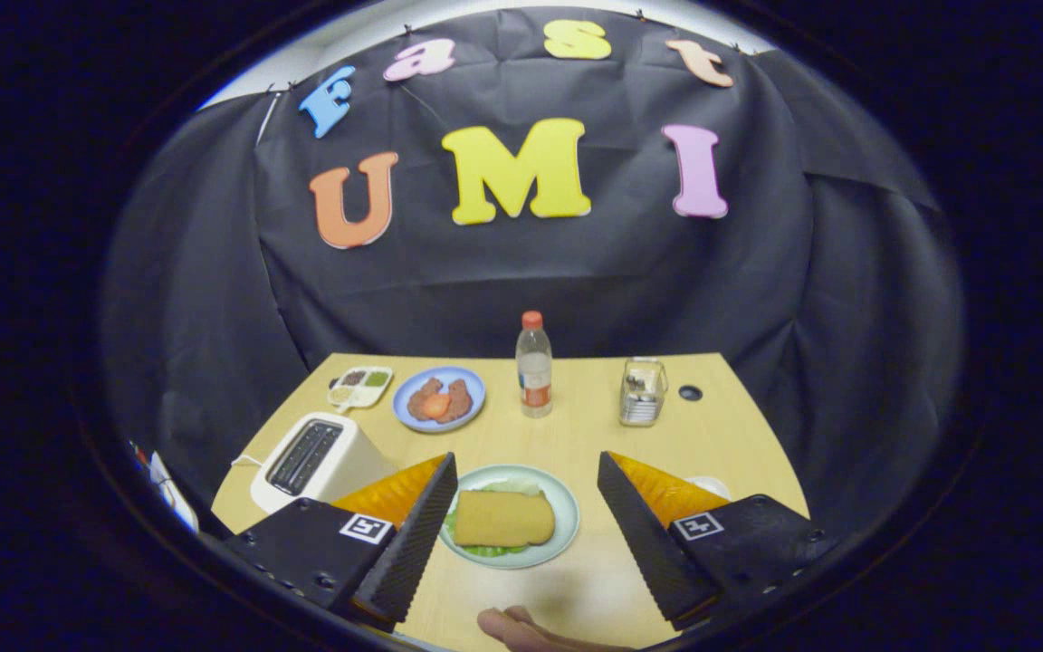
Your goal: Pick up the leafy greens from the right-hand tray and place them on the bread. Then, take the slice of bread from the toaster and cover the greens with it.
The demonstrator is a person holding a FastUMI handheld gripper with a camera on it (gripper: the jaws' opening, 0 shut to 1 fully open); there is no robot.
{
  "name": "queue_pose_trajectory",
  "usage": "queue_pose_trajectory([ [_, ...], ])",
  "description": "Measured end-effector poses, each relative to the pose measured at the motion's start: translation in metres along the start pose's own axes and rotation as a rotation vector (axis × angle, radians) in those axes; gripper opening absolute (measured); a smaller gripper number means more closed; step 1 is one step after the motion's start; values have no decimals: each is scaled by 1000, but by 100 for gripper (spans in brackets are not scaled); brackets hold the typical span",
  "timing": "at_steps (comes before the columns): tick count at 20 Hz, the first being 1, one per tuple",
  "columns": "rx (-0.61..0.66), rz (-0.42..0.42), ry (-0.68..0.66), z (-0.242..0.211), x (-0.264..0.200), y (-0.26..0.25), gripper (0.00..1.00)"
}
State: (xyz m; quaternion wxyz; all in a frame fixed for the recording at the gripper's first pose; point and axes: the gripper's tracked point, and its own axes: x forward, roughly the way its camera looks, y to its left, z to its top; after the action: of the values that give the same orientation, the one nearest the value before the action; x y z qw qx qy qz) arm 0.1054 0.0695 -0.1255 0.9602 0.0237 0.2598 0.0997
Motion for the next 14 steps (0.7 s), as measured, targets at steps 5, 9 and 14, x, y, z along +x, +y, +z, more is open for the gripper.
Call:
queue_pose_trajectory([
  [5, 24, -44, -222, 54, -87, 19, 96],
  [9, 34, -65, -335, 72, -140, 27, 96],
  [14, -30, -63, -395, 77, -176, 40, 96],
])
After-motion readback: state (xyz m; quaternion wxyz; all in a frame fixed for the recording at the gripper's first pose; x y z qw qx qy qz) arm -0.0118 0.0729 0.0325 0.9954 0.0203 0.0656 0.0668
